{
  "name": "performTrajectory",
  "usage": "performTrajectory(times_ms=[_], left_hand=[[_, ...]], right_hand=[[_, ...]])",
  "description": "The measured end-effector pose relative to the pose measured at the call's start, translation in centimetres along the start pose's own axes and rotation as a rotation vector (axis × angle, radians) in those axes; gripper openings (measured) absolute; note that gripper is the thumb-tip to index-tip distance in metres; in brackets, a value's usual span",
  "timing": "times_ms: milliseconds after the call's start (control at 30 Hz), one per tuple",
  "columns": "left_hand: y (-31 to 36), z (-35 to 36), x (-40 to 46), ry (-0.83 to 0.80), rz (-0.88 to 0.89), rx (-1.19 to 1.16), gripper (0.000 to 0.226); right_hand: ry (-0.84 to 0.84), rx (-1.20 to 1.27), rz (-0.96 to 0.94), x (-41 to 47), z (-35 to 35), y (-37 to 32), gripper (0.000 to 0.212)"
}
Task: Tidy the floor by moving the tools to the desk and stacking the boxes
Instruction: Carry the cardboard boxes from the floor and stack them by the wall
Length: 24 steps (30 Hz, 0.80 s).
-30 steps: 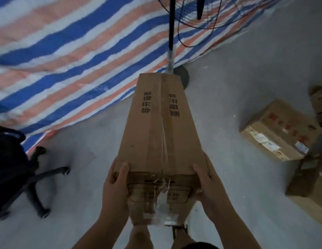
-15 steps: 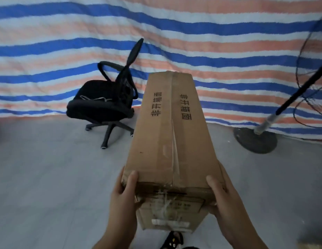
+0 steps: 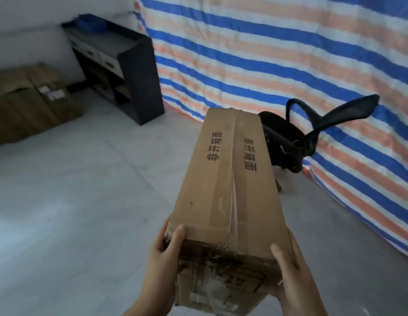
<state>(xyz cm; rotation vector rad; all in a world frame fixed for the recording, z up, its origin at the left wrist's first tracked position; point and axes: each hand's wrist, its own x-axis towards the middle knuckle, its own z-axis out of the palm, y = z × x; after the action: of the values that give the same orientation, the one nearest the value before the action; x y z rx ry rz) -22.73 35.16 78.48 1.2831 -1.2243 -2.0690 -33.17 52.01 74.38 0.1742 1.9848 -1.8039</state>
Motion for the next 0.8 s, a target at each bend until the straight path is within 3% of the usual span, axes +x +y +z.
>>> performTrajectory(times_ms=[167,333,467,800], left_hand=[[4.4,-10.0,2.8,0.162,0.060,-0.100,0.013],[8.4,-17.1,6.4,0.321,0.118,-0.202,0.014],[11.3,-20.7,10.5,0.408,0.170,-0.243,0.016],[20.9,-24.1,28.9,0.557,0.224,-0.340,0.012]], right_hand=[[-0.169,-0.065,-0.051,-1.0,11.5,0.0,0.077],[-0.401,-0.058,0.055,-0.6,22.5,-2.8,0.059],[-0.480,-0.076,0.036,1.1,30.3,-4.1,0.040],[-0.643,-0.175,0.066,14.8,50.8,-9.0,0.045]])
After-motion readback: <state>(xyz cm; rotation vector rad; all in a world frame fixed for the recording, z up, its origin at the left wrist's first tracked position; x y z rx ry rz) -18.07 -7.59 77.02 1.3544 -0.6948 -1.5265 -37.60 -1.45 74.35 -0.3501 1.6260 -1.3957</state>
